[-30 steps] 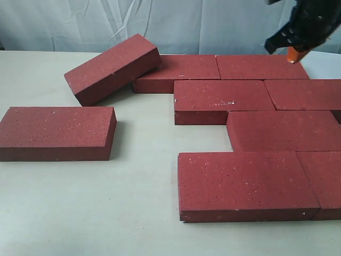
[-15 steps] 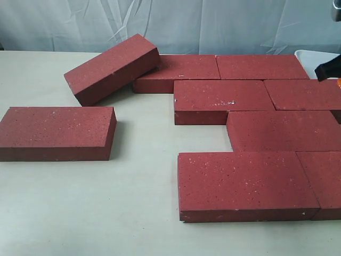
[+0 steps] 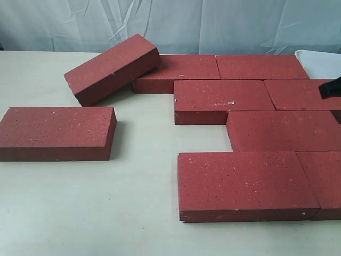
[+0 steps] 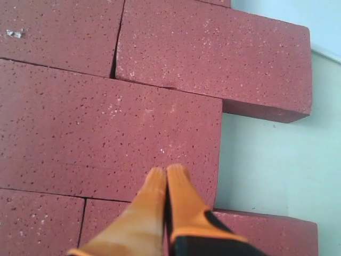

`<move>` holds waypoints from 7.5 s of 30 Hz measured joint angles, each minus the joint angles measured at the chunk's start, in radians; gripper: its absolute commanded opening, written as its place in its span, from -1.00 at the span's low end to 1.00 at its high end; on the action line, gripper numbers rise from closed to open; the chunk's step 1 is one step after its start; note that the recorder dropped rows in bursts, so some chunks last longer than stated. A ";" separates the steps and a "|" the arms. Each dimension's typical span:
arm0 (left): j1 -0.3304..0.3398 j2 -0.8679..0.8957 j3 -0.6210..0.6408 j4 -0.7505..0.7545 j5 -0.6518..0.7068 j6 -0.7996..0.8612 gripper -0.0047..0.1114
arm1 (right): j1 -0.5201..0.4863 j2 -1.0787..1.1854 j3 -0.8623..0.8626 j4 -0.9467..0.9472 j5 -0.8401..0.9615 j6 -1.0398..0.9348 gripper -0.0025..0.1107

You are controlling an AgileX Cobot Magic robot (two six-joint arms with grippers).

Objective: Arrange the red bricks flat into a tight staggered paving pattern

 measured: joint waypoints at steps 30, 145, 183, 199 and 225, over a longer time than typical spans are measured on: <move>-0.132 0.910 -0.676 0.293 0.431 0.184 -0.91 | 0.000 -0.002 0.004 0.000 -0.010 0.004 -0.97; -0.372 1.501 -0.874 0.192 0.434 0.430 -0.90 | 0.000 -0.002 0.004 0.004 -0.055 0.004 -0.97; -0.484 1.806 -0.893 -0.163 0.293 0.303 -0.91 | 0.000 -0.002 0.004 0.004 -0.055 0.004 -0.97; -0.566 1.874 -0.998 -0.187 0.353 0.303 -0.39 | 0.000 -0.002 0.004 0.004 -0.059 0.004 -0.97; -0.345 1.665 -1.157 0.213 0.399 0.348 0.09 | 0.000 -0.002 0.004 0.004 -0.059 0.004 -0.97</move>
